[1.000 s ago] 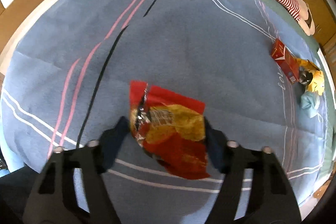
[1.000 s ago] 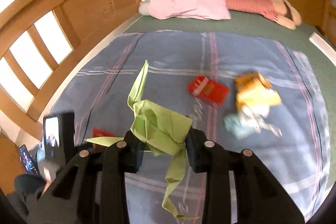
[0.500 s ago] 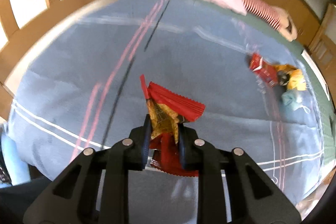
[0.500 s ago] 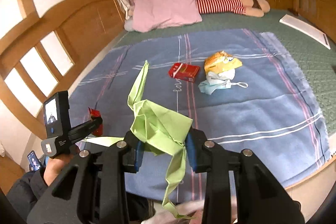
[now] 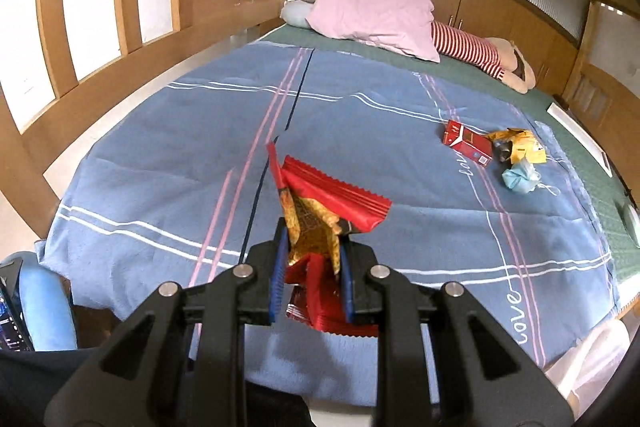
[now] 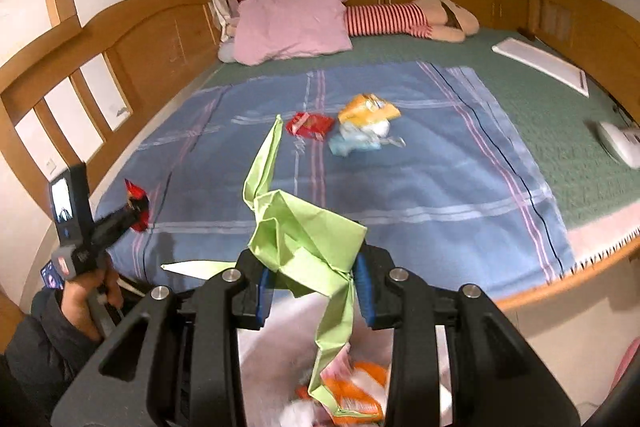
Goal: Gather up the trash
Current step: 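Drop the green paper into the wastebasket with the right gripper while the left carries the chip bag, then lower the red chip bag into the wastebasket and open the left gripper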
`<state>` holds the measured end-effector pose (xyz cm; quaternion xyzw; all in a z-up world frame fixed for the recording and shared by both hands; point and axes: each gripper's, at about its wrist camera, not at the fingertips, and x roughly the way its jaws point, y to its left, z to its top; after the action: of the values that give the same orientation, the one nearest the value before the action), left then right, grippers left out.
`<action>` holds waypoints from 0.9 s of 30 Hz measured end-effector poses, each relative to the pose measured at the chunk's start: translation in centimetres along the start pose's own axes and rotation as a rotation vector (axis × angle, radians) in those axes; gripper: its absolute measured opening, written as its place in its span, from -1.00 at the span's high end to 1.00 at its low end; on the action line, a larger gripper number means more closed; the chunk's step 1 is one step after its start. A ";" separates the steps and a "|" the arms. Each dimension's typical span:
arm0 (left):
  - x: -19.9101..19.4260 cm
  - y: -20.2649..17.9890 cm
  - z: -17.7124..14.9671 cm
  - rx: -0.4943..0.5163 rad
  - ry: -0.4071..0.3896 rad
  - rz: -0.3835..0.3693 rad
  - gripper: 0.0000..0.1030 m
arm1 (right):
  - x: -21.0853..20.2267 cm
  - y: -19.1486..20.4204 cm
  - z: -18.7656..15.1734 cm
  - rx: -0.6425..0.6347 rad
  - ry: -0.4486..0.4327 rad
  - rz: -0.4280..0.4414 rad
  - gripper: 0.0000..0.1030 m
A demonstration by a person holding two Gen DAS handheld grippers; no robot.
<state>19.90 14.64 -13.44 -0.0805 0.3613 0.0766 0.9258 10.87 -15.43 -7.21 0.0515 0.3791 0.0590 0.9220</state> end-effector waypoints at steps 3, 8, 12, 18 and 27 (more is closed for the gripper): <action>-0.7 0.1 -0.4 0.011 -0.011 -0.014 0.55 | 0.1 -0.5 -1.6 0.002 0.068 -0.006 0.31; -1.2 0.1 -0.8 0.022 -0.014 -0.040 0.55 | 1.1 -0.4 -4.5 -0.050 0.235 -0.059 -0.56; -1.7 0.2 -0.9 0.002 -0.026 -0.068 0.55 | -1.2 -0.8 -4.3 -0.034 0.157 -0.062 -0.69; -6.1 -7.0 -3.4 0.129 -0.007 -0.352 0.55 | -4.9 -4.5 -3.3 0.166 -0.054 -0.090 -0.80; -11.8 -18.6 -13.0 0.611 0.171 -0.707 0.55 | -7.0 -10.4 -4.1 0.446 -0.125 -0.195 -0.80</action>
<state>6.49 -7.18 -13.09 0.0715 0.3926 -0.3597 0.8434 3.82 -26.56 -6.72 0.2204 0.3280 -0.1186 0.9109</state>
